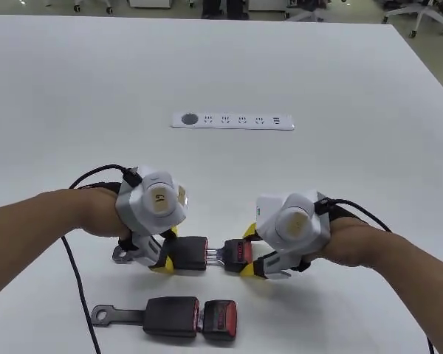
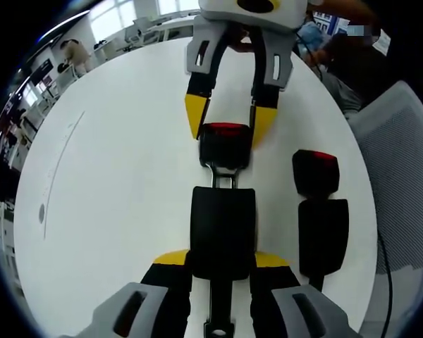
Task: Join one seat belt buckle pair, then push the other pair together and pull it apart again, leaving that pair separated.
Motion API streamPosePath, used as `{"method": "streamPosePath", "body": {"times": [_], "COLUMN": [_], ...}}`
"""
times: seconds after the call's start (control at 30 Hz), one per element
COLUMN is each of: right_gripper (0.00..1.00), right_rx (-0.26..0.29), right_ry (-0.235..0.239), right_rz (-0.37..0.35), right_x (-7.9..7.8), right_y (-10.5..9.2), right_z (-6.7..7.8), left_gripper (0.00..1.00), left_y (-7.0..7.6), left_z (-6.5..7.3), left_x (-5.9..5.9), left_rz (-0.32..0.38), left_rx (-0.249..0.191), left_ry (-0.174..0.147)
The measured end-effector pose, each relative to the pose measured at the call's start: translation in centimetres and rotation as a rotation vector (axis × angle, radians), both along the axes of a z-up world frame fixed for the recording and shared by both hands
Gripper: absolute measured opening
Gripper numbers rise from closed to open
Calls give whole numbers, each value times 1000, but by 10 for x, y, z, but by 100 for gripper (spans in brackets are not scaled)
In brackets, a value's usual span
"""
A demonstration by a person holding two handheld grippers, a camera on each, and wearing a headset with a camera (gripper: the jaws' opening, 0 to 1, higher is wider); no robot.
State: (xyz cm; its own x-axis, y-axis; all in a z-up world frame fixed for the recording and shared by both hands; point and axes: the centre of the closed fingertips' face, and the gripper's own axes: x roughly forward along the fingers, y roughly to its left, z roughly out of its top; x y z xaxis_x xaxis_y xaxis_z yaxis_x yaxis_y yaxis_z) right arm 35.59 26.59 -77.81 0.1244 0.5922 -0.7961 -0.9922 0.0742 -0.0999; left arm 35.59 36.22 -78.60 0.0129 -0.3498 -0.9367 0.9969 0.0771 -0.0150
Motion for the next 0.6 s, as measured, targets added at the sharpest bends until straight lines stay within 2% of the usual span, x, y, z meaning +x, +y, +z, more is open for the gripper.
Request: {"method": "streamPosePath", "body": {"times": [0.4, 0.6], "right_gripper": [30, 31], "right_rx": [-2, -7], "right_ry": [-2, -10], "right_rz": [7, -25], "right_x": [-2, 1], "right_y": [3, 6], "right_z": [3, 1], "left_gripper": [33, 32], "left_y": [0, -1], "left_z": [1, 2], "left_x": [-1, -2], "left_rz": [5, 9], "left_rx": [-17, -25], "left_ry": [-4, -4]}}
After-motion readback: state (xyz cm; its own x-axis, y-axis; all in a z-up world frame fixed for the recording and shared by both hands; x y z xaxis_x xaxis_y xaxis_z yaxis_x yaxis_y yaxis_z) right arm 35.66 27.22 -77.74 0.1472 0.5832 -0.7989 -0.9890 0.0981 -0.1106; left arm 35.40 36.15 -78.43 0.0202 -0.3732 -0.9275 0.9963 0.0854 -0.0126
